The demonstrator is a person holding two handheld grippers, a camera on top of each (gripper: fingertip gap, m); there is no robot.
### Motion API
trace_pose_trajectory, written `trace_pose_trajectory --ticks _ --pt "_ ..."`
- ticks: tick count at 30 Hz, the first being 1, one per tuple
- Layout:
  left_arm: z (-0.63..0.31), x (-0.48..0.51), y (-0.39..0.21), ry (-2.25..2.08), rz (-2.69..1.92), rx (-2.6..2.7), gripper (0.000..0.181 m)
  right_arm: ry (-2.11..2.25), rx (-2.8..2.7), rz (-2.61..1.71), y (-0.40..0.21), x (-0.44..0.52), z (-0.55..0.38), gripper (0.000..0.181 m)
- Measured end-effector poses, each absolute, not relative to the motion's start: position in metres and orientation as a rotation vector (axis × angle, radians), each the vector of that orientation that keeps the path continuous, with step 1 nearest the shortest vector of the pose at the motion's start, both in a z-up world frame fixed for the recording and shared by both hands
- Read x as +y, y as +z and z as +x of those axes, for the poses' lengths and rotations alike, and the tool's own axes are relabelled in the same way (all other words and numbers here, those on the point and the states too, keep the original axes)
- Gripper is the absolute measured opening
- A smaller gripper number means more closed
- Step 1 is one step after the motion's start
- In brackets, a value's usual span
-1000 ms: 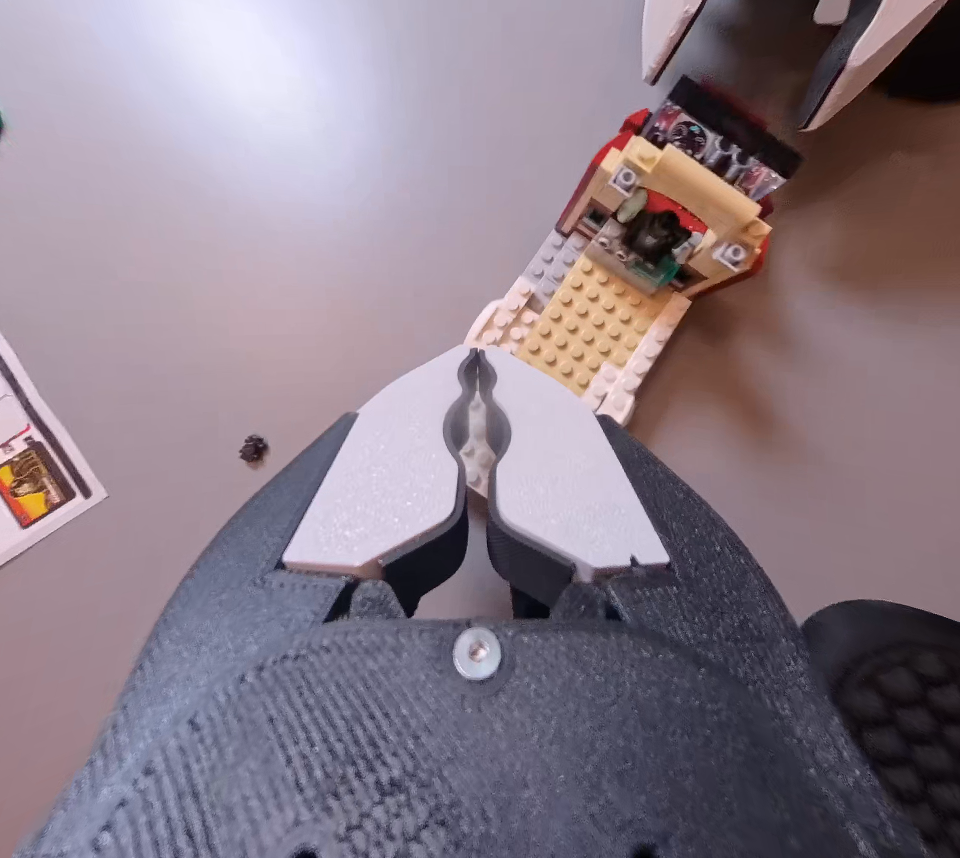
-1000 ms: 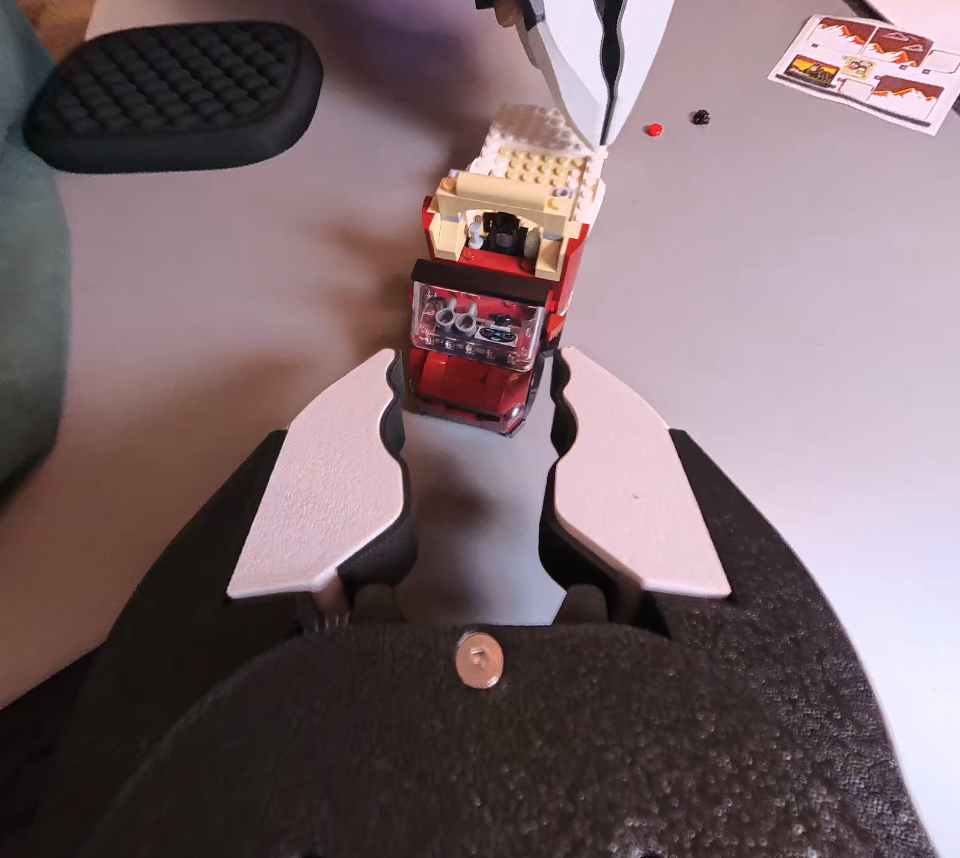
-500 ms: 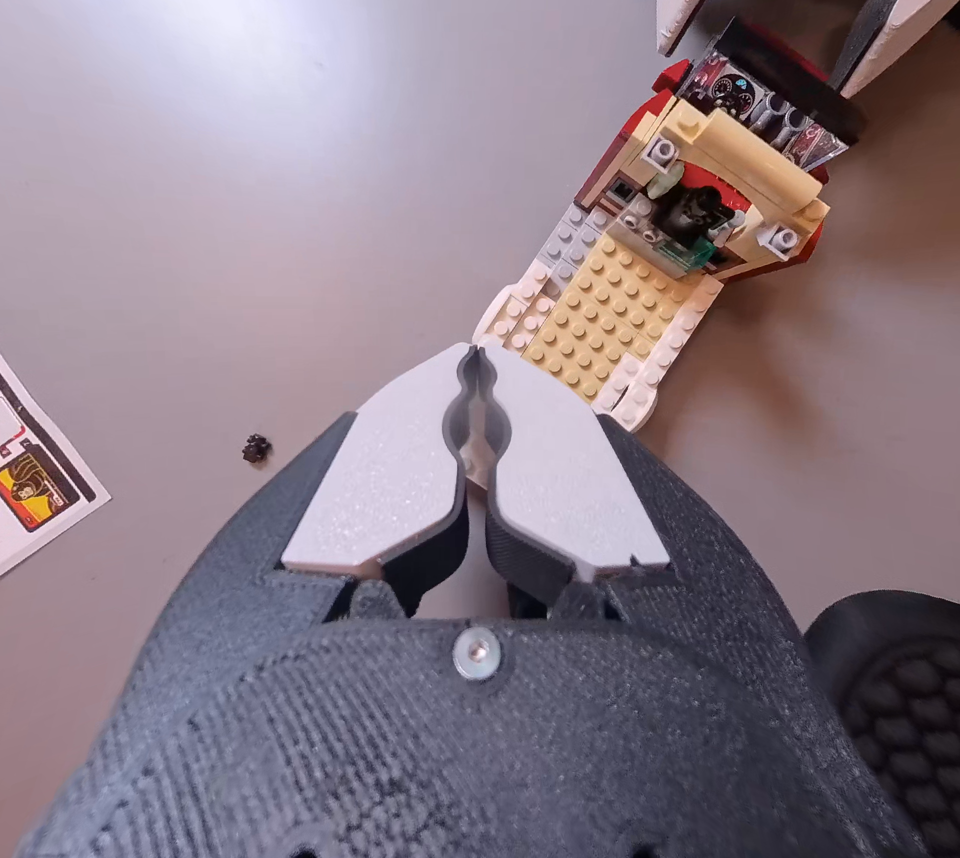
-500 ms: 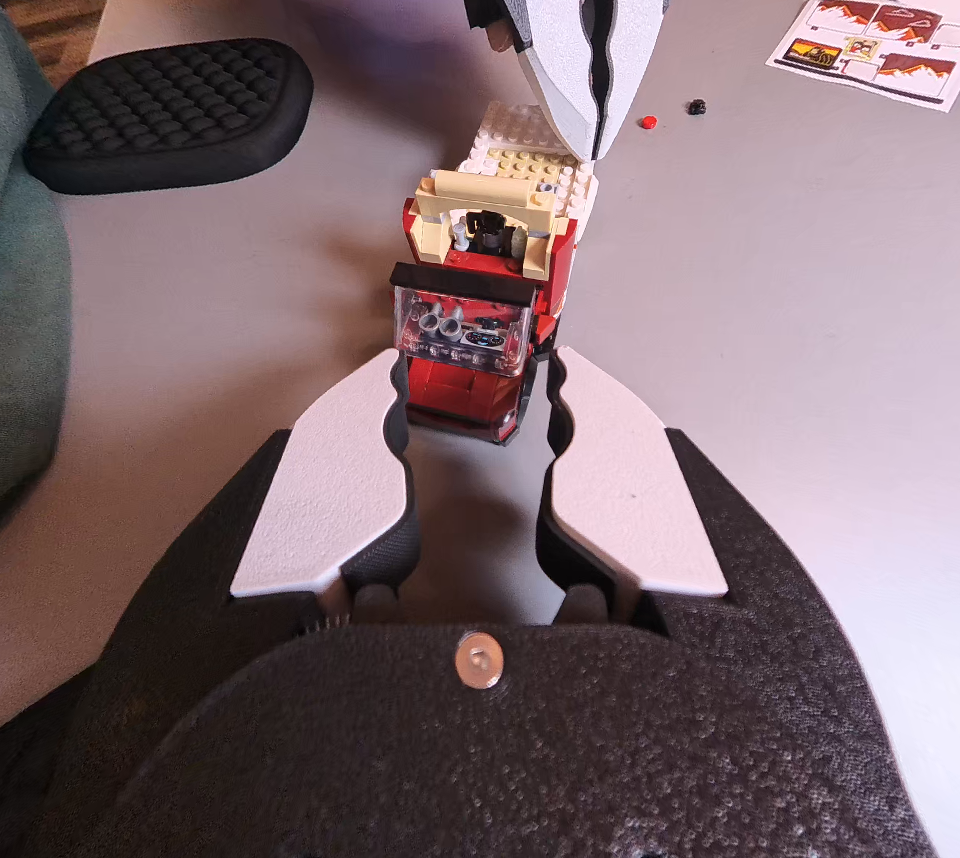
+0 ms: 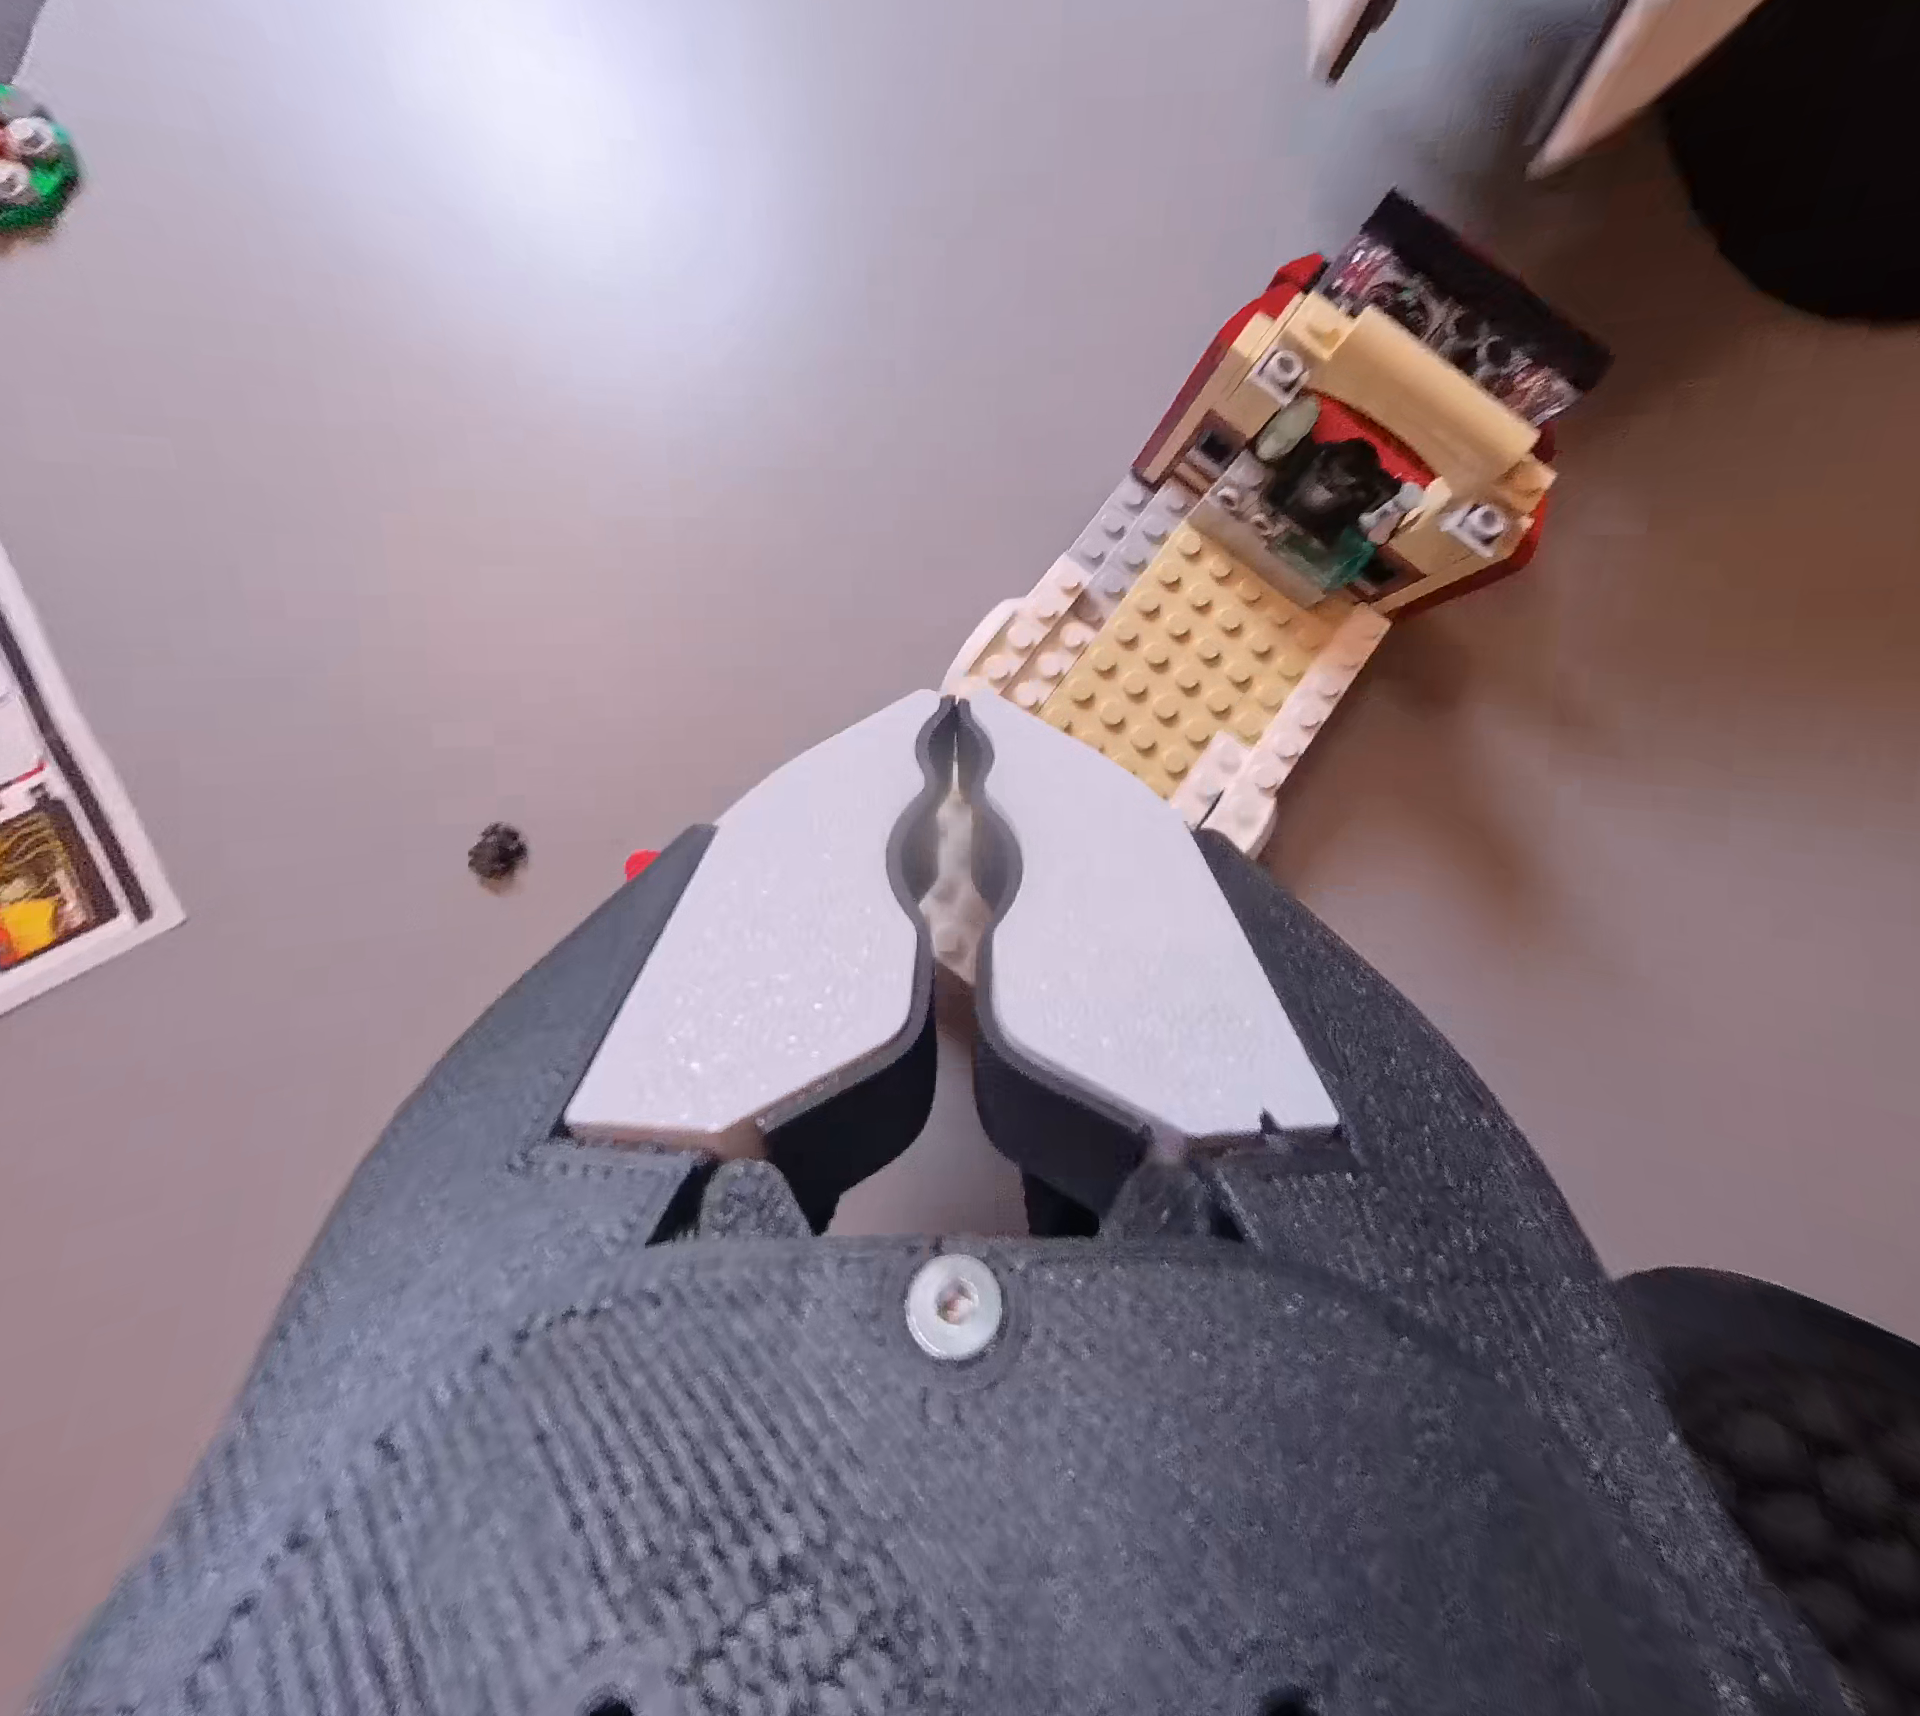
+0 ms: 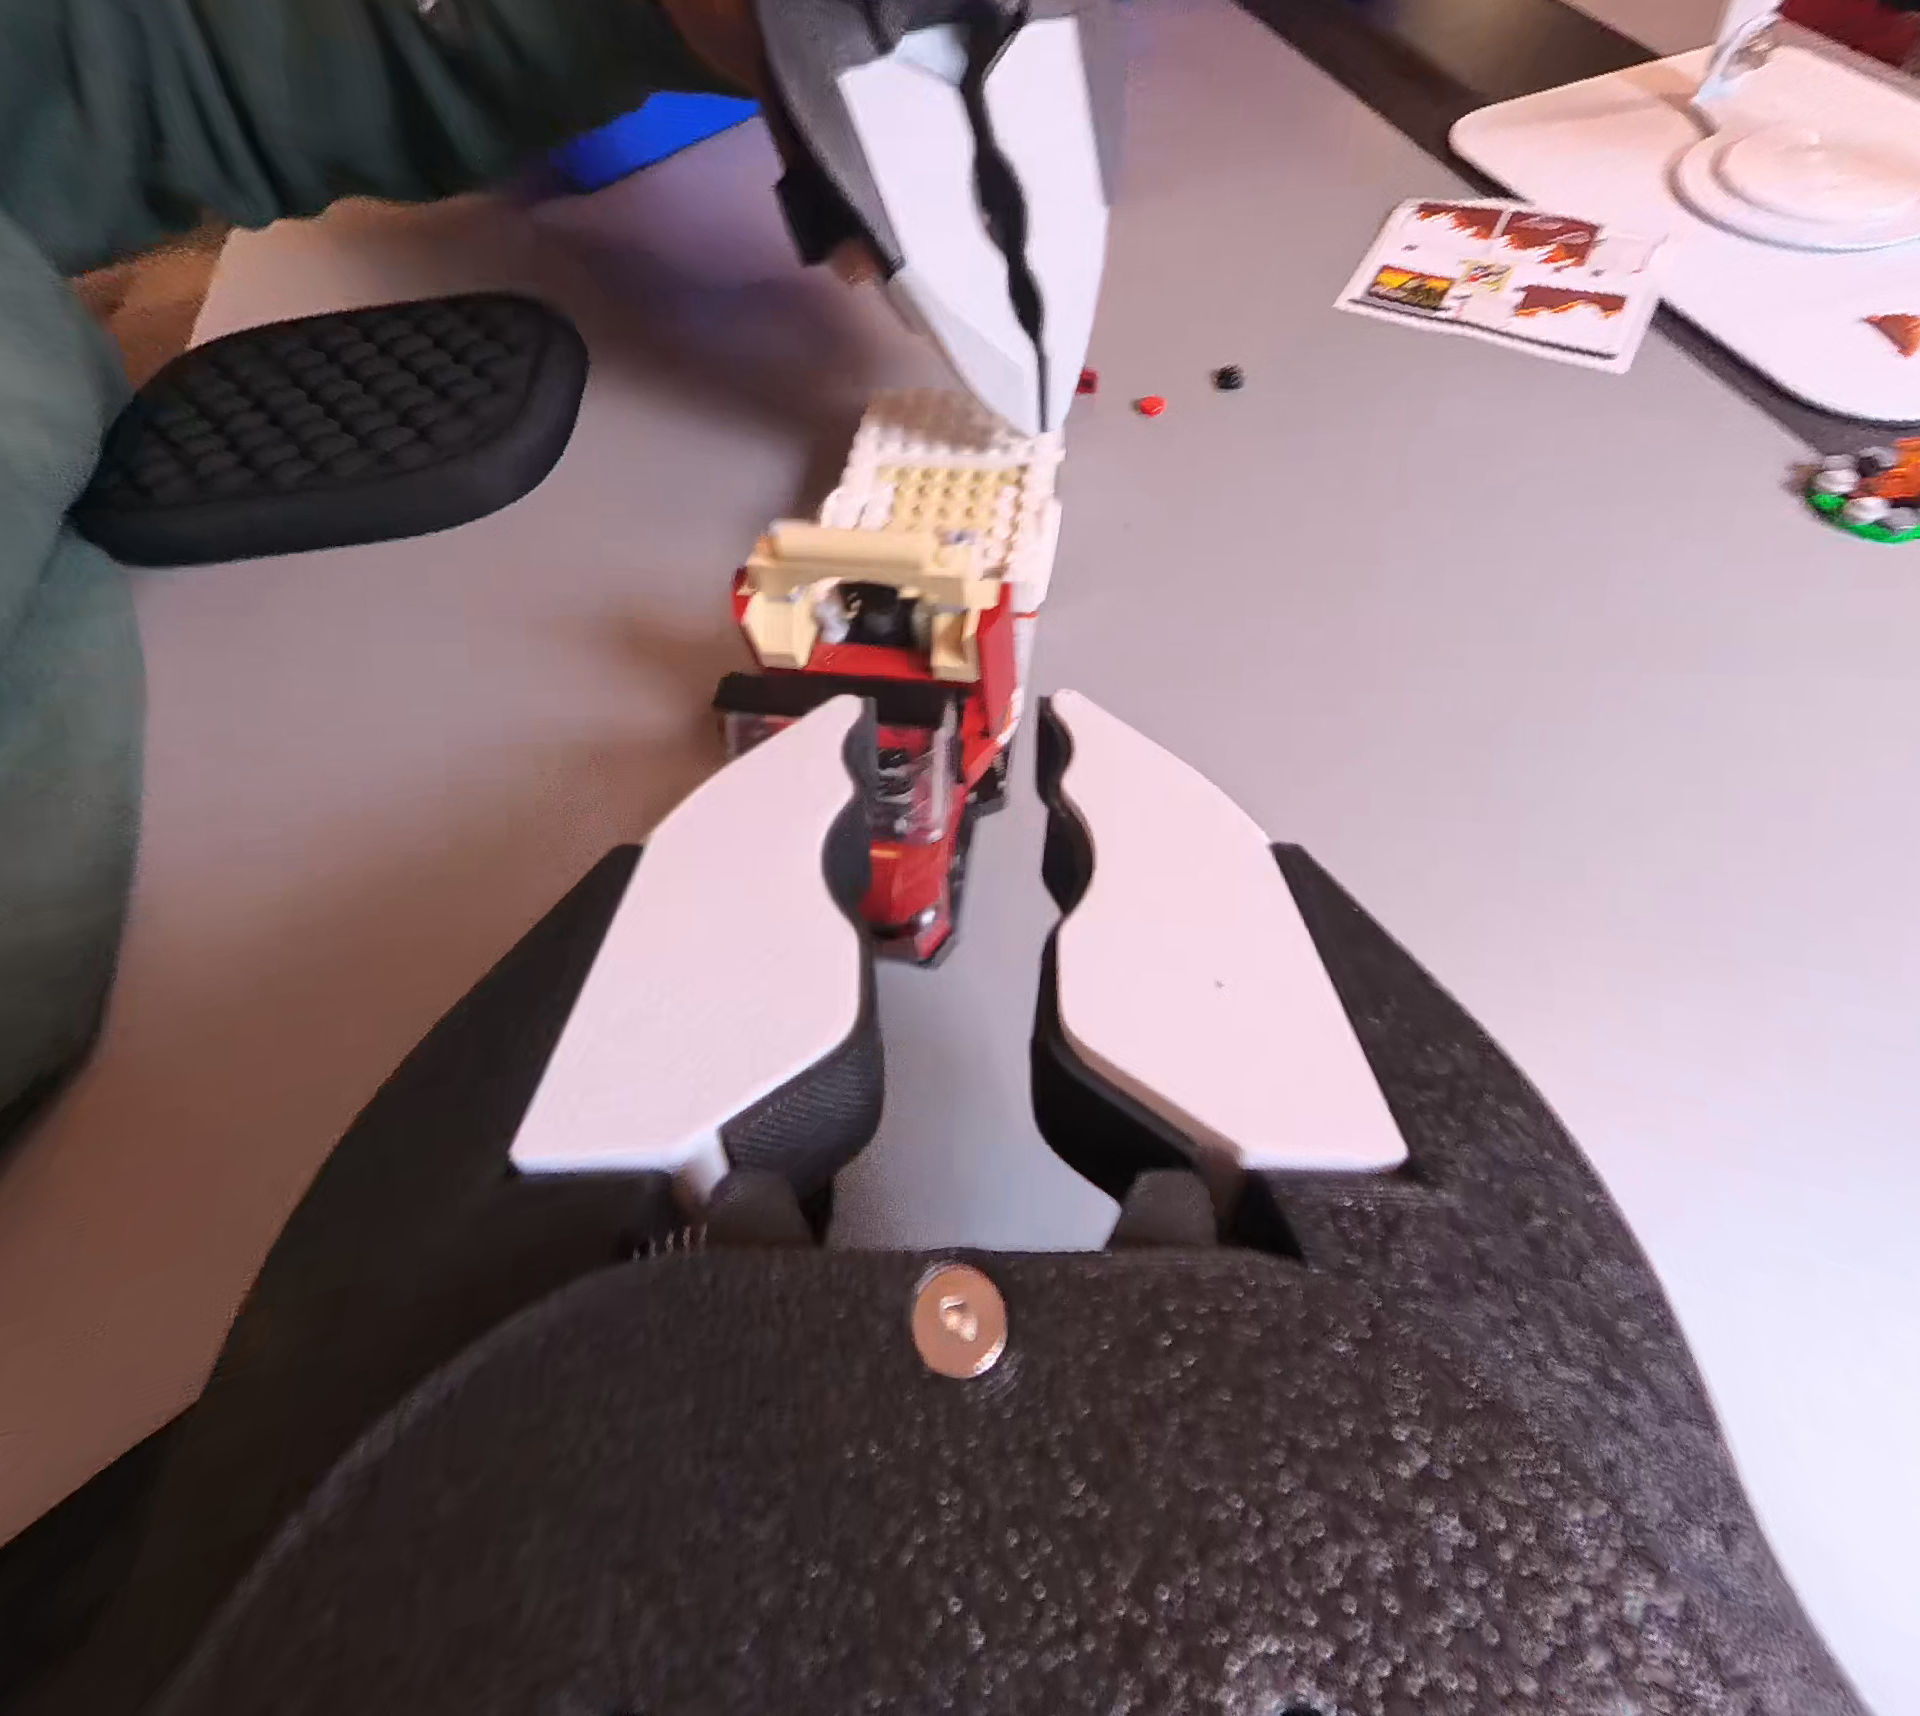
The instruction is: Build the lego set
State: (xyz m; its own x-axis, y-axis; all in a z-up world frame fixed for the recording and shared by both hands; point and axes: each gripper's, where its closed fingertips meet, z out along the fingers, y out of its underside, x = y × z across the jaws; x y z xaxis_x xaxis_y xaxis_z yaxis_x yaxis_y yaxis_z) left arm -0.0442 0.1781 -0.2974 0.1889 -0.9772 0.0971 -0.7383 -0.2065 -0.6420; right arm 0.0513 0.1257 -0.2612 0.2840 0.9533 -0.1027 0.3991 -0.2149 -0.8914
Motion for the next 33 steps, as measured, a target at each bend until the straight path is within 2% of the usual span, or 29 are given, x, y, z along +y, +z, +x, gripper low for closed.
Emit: trace_pose_trajectory --ticks 3,4,7,15,20,33 --pt "-0.055 0.181 -0.305 -0.647 -2.050 1.558 0.000 0.854 -1.177 -1.788 -0.251 0.154 0.050 0.009" --pt "-0.058 0.182 -0.306 -0.631 -2.059 1.539 0.008 0.854 -1.182 -1.816 -0.250 0.162 0.046 0.009" --pt "-0.065 0.182 -0.303 -0.628 -2.063 1.483 0.016 0.905 -1.290 -1.941 -0.261 0.175 0.023 0.016" --pt "-0.078 0.179 -0.309 -0.699 -2.104 1.379 0.019 1.088 -1.560 -2.300 -0.308 0.166 -0.016 0.017" --pt "-0.077 0.180 -0.309 -0.709 -2.078 1.372 0.017 1.090 -1.566 -2.349 -0.311 0.162 -0.021 0.008" --pt "-0.078 0.179 -0.310 -0.643 -2.053 1.375 0.016 1.029 -1.601 -2.499 -0.315 0.162 -0.021 0.008"
